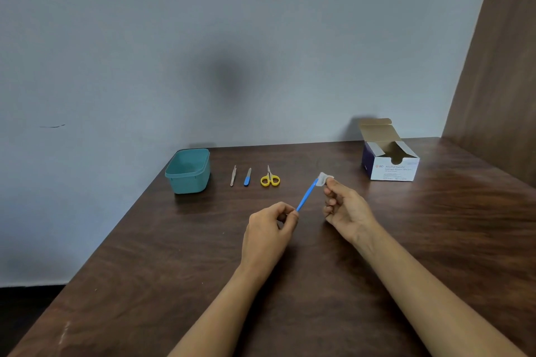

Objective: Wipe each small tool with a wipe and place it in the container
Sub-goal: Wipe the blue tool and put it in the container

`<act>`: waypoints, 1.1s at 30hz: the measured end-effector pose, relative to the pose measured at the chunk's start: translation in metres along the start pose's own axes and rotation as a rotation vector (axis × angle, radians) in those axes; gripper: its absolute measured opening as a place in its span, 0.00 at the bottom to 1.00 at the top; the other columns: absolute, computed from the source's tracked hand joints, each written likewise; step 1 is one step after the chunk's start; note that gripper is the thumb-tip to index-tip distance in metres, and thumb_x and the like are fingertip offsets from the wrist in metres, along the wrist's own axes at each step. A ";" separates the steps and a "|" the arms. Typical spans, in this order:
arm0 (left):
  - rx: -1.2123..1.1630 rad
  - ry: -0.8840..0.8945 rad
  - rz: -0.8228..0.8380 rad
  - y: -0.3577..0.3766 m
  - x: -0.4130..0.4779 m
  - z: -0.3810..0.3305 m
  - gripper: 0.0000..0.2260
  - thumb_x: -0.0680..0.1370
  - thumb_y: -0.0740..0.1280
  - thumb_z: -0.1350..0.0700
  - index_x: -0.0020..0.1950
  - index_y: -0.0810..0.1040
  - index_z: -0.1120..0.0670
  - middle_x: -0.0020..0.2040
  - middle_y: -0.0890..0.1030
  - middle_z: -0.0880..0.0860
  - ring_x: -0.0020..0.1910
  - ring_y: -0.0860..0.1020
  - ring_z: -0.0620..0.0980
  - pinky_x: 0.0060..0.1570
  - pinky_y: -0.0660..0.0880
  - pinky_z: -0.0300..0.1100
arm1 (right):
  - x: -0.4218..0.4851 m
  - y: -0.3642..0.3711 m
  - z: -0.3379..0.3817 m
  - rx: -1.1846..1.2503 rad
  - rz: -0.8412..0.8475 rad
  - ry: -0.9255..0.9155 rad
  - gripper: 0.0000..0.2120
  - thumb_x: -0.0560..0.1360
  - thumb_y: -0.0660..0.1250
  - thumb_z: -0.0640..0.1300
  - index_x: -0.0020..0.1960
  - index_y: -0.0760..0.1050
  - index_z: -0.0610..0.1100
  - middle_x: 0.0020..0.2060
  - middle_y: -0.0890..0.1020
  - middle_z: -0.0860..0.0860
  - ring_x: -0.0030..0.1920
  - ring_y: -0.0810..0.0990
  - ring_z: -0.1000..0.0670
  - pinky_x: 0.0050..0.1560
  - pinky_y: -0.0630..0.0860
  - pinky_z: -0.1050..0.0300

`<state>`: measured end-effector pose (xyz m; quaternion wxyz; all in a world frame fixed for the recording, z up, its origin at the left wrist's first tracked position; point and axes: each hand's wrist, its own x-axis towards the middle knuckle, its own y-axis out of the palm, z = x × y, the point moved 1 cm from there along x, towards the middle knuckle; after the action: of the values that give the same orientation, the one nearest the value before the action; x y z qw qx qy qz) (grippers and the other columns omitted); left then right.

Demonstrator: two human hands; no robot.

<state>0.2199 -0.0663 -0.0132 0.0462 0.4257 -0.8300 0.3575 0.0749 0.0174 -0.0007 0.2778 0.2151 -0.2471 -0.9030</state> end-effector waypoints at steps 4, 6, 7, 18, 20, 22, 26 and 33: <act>0.000 -0.012 -0.018 -0.002 0.001 0.000 0.05 0.76 0.67 0.49 0.44 0.81 0.47 0.35 0.80 0.44 0.35 0.77 0.42 0.39 0.78 0.43 | -0.001 0.001 0.002 0.040 0.006 -0.017 0.02 0.75 0.67 0.40 0.45 0.79 0.44 0.31 0.75 0.52 0.26 0.66 0.57 0.32 0.64 0.63; 0.006 -0.012 -0.017 -0.002 0.000 0.000 0.05 0.77 0.67 0.48 0.44 0.81 0.47 0.36 0.80 0.44 0.35 0.77 0.42 0.39 0.78 0.44 | -0.003 0.001 0.003 0.003 0.008 -0.023 0.03 0.76 0.67 0.39 0.47 0.80 0.43 0.31 0.76 0.51 0.28 0.67 0.57 0.33 0.65 0.63; 0.008 -0.012 -0.020 -0.002 0.000 -0.001 0.05 0.77 0.67 0.48 0.44 0.81 0.47 0.36 0.80 0.44 0.35 0.77 0.42 0.39 0.78 0.44 | -0.004 0.002 0.003 -0.042 0.016 -0.026 0.04 0.76 0.67 0.39 0.48 0.80 0.42 0.32 0.77 0.51 0.28 0.67 0.57 0.34 0.65 0.62; 0.045 -0.007 -0.008 -0.004 0.000 -0.003 0.04 0.77 0.66 0.48 0.45 0.79 0.46 0.37 0.79 0.43 0.36 0.76 0.43 0.37 0.76 0.42 | -0.007 0.007 -0.004 -0.185 0.129 -0.067 0.09 0.75 0.69 0.39 0.53 0.81 0.41 0.34 0.82 0.53 0.29 0.68 0.58 0.35 0.66 0.63; 0.019 -0.008 0.009 -0.002 -0.001 -0.003 0.04 0.76 0.67 0.47 0.44 0.79 0.46 0.36 0.79 0.43 0.35 0.76 0.42 0.38 0.76 0.43 | -0.008 0.008 -0.005 -0.182 0.121 -0.091 0.10 0.73 0.70 0.40 0.54 0.81 0.40 0.35 0.83 0.53 0.29 0.68 0.58 0.34 0.66 0.64; 0.005 -0.002 0.034 0.000 -0.002 -0.003 0.04 0.76 0.67 0.47 0.44 0.80 0.46 0.35 0.79 0.44 0.34 0.75 0.42 0.39 0.77 0.44 | -0.010 0.010 -0.006 -0.204 0.088 -0.124 0.08 0.73 0.71 0.40 0.51 0.82 0.41 0.35 0.83 0.53 0.31 0.67 0.57 0.34 0.67 0.63; 0.010 0.021 0.058 0.002 -0.003 -0.003 0.04 0.75 0.68 0.47 0.45 0.80 0.46 0.35 0.79 0.44 0.35 0.76 0.42 0.40 0.79 0.46 | -0.015 0.015 -0.007 -0.388 -0.003 -0.310 0.09 0.76 0.68 0.42 0.51 0.83 0.39 0.29 0.78 0.56 0.33 0.69 0.56 0.34 0.67 0.64; 0.004 0.061 0.067 0.006 -0.005 -0.006 0.05 0.75 0.68 0.47 0.45 0.80 0.48 0.36 0.79 0.45 0.35 0.77 0.44 0.40 0.79 0.48 | -0.016 0.015 -0.009 -0.437 -0.065 -0.404 0.09 0.77 0.65 0.42 0.46 0.83 0.39 0.28 0.75 0.54 0.34 0.69 0.56 0.34 0.68 0.65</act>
<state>0.2172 -0.0563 -0.0142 0.0588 0.3868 -0.8412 0.3734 0.0981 0.0133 0.0049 0.2338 -0.0261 -0.0904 -0.9677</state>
